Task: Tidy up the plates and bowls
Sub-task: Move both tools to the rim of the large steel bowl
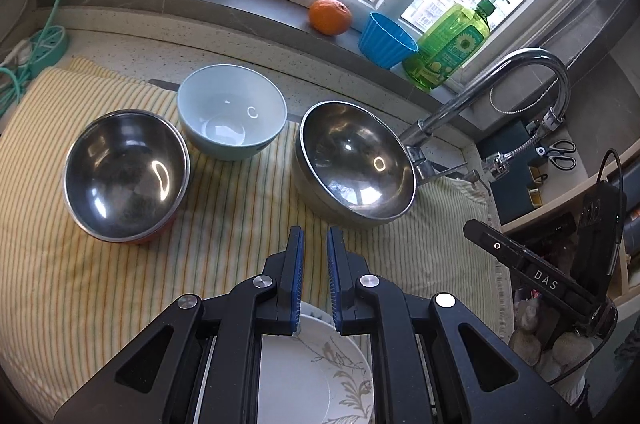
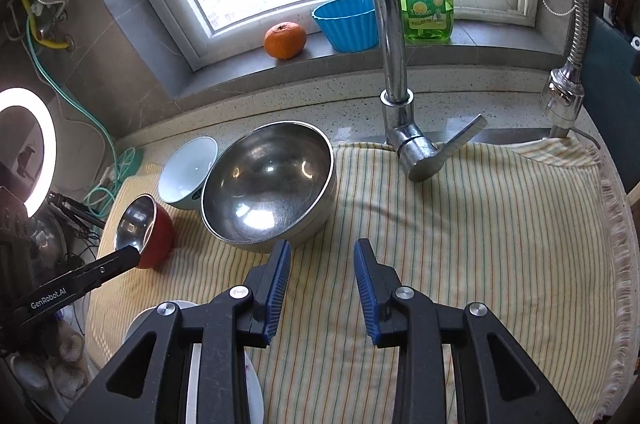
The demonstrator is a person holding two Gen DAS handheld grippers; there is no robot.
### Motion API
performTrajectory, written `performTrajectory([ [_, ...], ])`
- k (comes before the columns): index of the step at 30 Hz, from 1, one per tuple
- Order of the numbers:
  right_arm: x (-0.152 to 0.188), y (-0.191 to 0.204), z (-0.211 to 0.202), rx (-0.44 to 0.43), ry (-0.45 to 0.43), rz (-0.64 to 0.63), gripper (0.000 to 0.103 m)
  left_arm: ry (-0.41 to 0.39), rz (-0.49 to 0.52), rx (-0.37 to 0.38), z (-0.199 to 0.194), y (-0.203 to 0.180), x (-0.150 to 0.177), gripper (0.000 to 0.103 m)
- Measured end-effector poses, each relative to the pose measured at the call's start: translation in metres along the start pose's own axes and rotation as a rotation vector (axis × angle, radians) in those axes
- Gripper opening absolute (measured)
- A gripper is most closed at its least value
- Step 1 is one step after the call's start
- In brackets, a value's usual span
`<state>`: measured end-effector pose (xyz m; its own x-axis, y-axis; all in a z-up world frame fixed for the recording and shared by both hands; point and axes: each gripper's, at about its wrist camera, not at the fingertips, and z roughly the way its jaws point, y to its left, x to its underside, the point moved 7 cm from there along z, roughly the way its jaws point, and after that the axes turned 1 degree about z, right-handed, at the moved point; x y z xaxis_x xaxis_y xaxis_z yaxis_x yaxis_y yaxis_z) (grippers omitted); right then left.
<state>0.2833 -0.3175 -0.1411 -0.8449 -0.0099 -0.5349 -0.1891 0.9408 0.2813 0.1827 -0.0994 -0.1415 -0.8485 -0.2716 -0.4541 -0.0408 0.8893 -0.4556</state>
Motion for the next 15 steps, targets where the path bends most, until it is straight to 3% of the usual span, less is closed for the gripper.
performTrajectory([
  [15,-0.044,-0.002,0.055,0.004,0.025,-0.058,0.030,-0.010,-0.030,-0.070,0.042,-0.006,-0.031,0.010],
])
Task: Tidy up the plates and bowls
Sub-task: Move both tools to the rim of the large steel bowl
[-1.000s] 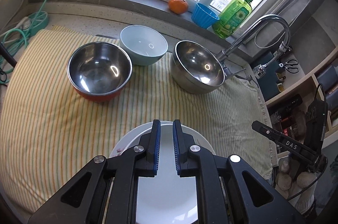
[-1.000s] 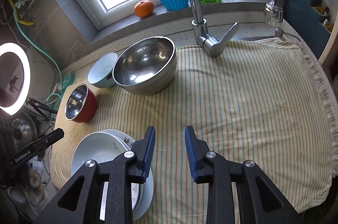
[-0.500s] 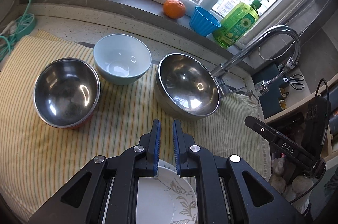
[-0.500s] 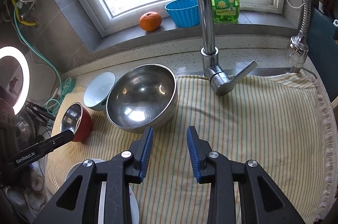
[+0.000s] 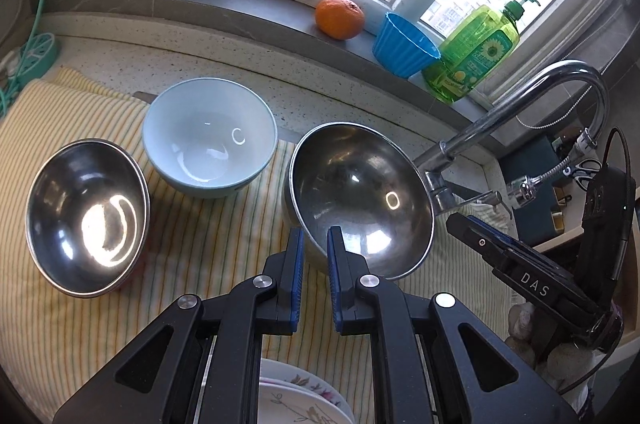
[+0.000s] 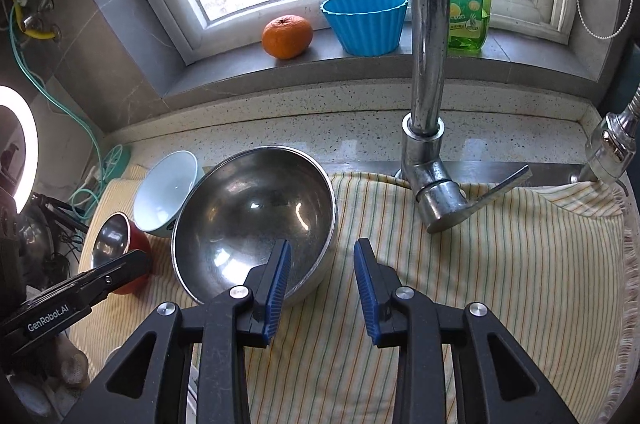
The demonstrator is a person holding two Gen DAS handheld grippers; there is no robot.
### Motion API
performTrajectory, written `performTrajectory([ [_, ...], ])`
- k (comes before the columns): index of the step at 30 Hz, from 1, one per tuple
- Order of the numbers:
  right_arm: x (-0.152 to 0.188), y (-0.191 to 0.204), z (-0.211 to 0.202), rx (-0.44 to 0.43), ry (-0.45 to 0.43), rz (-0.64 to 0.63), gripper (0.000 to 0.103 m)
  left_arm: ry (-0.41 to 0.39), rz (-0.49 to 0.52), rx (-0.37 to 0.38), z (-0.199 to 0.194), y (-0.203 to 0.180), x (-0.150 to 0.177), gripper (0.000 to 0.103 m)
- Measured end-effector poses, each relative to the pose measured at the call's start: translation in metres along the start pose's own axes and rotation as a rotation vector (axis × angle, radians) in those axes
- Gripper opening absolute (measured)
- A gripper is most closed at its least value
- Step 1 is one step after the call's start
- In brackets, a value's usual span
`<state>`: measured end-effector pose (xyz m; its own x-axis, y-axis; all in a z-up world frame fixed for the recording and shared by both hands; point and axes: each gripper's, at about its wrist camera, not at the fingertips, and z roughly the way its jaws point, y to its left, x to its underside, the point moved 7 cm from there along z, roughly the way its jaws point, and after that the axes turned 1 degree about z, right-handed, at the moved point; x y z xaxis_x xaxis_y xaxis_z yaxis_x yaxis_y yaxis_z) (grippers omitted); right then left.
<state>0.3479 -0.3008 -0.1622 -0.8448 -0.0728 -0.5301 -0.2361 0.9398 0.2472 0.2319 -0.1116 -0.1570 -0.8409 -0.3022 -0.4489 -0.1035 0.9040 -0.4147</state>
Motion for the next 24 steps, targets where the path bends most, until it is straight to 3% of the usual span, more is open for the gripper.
performTrajectory([
  [9,-0.010,-0.006,0.019,-0.007,0.024,0.000,0.030,0.007,-0.018,-0.037,0.013,0.007,-0.008,0.010],
  [24,-0.016,-0.009,0.040,-0.010,0.058,-0.001,0.029,0.057,-0.021,-0.036,0.036,0.008,-0.016,0.010],
])
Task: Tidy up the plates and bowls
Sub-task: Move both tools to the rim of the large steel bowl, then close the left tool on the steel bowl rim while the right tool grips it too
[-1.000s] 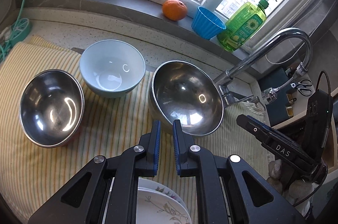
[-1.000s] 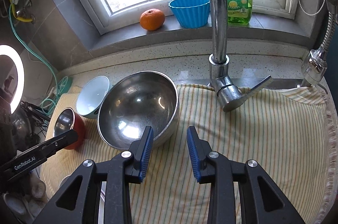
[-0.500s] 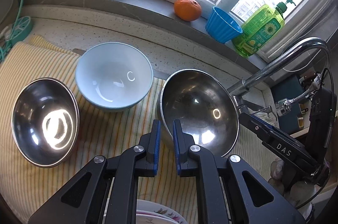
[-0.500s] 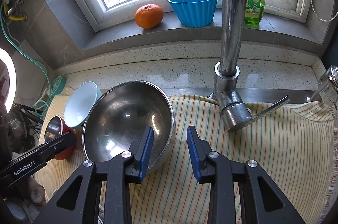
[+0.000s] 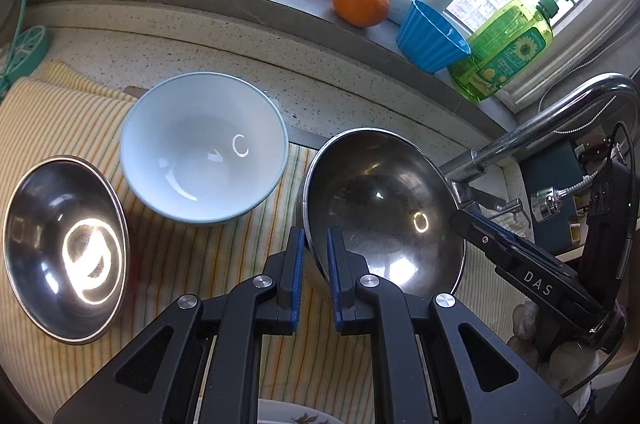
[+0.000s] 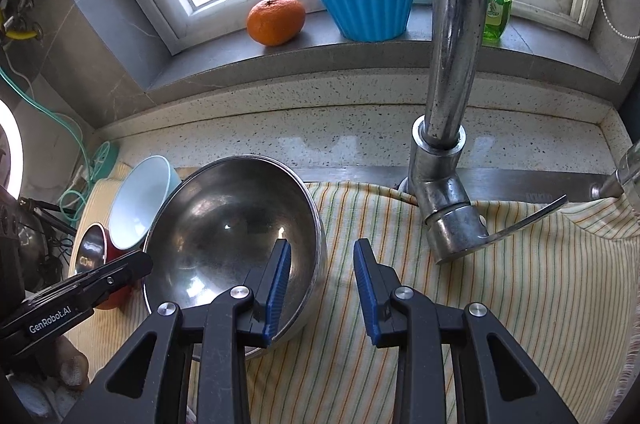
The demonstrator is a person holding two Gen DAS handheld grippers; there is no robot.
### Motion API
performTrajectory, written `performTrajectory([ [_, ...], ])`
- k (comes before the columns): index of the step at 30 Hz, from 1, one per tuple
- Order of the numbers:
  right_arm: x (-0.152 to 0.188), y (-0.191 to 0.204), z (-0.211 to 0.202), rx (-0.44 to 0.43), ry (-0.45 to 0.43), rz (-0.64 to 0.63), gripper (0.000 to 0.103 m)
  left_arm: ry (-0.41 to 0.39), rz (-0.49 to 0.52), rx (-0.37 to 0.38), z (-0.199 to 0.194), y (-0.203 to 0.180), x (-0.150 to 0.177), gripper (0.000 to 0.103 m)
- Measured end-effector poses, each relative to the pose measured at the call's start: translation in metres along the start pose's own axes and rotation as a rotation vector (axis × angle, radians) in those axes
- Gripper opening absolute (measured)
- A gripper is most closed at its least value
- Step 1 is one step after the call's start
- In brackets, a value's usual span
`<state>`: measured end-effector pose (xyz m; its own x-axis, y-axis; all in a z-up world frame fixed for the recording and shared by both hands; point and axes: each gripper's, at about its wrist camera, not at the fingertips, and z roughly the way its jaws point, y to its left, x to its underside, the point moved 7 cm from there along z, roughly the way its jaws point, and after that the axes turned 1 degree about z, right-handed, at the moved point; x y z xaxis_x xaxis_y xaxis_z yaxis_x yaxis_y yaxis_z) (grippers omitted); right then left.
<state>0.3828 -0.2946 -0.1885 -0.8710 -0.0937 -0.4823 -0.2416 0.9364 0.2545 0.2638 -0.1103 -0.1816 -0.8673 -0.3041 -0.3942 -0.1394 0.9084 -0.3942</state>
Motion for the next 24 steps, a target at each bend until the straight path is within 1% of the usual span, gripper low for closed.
performTrajectory([
  [2,-0.001,0.001,0.002,-0.005,0.007,0.002,0.026,0.006,-0.003,0.003,0.001,0.001,0.000,0.010],
  [3,-0.001,0.001,0.003,-0.007,0.011,0.000,0.022,0.009,-0.001,0.005,0.002,0.001,0.001,0.010],
  [6,0.000,0.003,0.006,-0.002,0.021,-0.008,0.020,0.019,-0.003,0.006,0.005,0.001,0.002,0.010],
  [12,0.002,0.007,0.010,0.003,0.035,-0.022,0.012,0.014,0.009,-0.002,0.007,0.000,0.002,0.010],
  [16,0.004,0.008,0.010,0.025,0.035,-0.037,0.009,0.014,0.026,-0.012,0.008,-0.001,0.003,0.010],
  [24,0.006,0.011,0.008,0.052,0.029,-0.059,0.008,0.016,0.035,-0.014,0.008,0.000,0.003,0.010],
])
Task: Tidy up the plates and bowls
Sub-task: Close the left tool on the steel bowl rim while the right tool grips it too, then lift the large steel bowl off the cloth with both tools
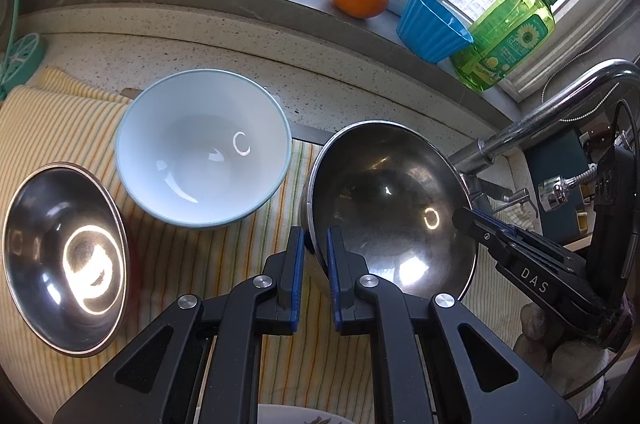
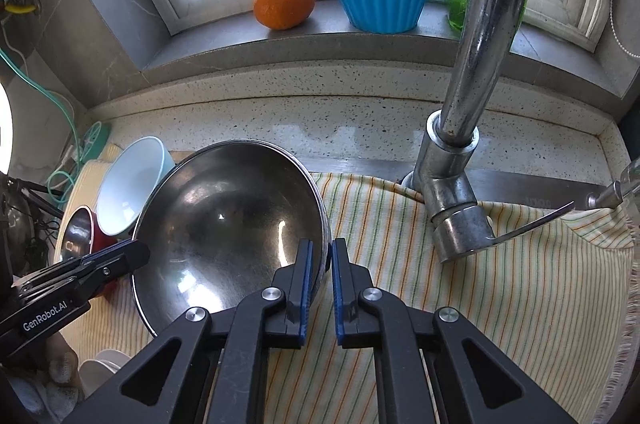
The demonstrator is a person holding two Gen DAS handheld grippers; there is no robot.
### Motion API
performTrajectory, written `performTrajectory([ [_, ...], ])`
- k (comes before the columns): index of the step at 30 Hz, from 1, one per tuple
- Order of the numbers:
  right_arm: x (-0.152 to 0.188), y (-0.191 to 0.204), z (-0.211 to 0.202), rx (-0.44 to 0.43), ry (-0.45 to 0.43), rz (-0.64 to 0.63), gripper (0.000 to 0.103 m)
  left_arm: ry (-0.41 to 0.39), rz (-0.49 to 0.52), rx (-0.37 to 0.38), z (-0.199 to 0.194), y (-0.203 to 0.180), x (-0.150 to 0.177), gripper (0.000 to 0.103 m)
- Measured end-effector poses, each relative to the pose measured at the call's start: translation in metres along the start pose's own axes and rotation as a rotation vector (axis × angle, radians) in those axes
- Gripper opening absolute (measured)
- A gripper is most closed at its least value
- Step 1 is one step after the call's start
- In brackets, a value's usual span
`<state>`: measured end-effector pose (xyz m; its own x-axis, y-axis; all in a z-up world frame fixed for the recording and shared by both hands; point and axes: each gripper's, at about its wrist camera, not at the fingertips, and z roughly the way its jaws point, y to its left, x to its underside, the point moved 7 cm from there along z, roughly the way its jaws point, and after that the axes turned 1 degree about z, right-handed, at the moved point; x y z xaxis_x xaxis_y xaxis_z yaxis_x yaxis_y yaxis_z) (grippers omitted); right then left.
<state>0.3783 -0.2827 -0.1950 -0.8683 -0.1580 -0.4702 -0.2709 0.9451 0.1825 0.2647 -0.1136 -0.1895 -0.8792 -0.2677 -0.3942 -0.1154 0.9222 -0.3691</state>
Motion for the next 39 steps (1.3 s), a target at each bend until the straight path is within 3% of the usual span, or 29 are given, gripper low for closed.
performTrajectory([
  [21,0.007,0.005,-0.027,0.004,-0.034,0.006,0.008,-0.015,0.008,0.024,-0.018,-0.002,0.008,0.010],
  [39,0.027,0.030,-0.062,0.002,-0.071,0.007,0.008,-0.050,0.016,0.053,-0.057,0.009,0.021,0.010],
])
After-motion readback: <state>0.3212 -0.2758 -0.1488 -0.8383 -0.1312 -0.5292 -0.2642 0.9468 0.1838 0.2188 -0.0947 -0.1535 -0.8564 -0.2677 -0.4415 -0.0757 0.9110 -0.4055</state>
